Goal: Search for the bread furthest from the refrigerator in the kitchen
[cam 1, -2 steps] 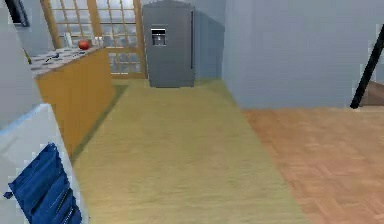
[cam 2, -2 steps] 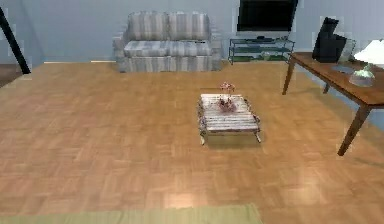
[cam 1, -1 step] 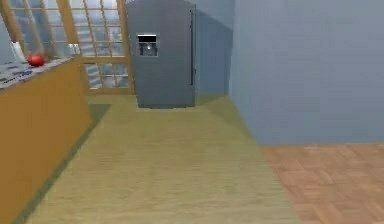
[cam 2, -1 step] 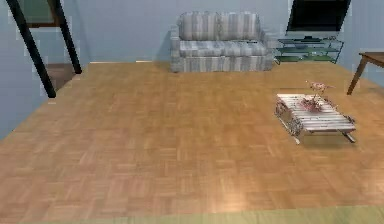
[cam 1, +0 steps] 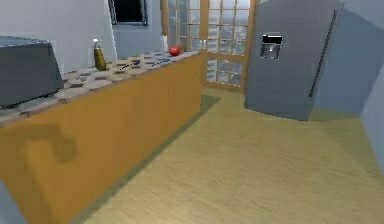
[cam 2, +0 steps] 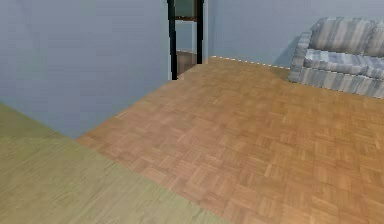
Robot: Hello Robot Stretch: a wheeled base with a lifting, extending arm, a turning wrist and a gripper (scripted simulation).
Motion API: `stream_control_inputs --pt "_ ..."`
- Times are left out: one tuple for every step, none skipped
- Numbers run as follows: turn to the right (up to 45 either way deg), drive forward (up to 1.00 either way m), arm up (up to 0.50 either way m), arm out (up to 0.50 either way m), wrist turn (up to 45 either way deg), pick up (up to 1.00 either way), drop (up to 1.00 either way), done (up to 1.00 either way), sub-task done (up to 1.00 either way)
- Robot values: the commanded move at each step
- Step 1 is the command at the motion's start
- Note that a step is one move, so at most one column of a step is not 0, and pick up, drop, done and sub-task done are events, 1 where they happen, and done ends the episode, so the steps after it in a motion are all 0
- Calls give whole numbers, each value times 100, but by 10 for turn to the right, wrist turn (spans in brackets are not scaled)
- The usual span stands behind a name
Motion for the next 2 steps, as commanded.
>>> stream_control_inputs --pt "0 5 0 0 0 0 0 0 0" --pt "60 0 0 0 0 0 0 0 0"
